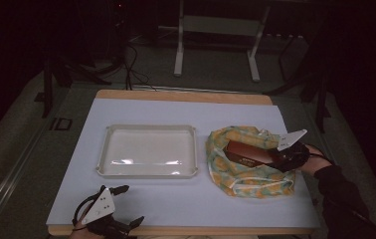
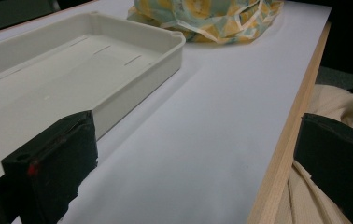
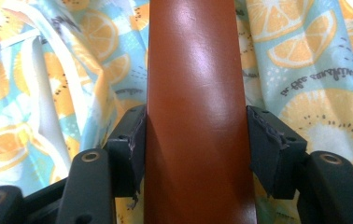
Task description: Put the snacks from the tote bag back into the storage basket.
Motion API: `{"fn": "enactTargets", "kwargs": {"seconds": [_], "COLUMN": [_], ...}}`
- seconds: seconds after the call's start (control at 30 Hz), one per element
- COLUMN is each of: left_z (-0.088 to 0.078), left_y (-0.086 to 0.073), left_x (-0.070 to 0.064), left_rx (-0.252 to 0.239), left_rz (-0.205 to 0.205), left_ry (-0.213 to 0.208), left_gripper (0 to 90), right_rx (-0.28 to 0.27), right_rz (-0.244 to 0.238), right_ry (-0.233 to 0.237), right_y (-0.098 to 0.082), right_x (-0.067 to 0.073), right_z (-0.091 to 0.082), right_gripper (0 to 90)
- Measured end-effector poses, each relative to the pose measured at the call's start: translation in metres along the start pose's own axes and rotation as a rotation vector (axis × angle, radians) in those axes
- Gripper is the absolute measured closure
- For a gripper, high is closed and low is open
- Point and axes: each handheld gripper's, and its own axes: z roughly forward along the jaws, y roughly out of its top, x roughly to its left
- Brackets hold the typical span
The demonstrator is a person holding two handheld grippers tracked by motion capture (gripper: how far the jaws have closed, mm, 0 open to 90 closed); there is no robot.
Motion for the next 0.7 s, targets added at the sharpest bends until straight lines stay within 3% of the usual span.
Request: {"fn": "enactTargets", "kwargs": {"seconds": [0.3,0.7], "left_z": [-0.001,-0.003], "left_y": [0.000,-0.002], "left_x": [0.000,0.000], "left_rx": [-0.004,-0.009], "left_rz": [0.000,-0.003], "left_ry": [-0.003,-0.005], "left_gripper": [0.0,0.0], "right_rx": [-0.045,-0.051], "right_rz": [0.003,0.004], "right_ry": [-0.020,-0.036], "right_y": [0.005,0.013], "right_x": [-0.003,-0.007], "right_z": [-0.014,-0.027], "right_gripper": [42.9,42.9]}}
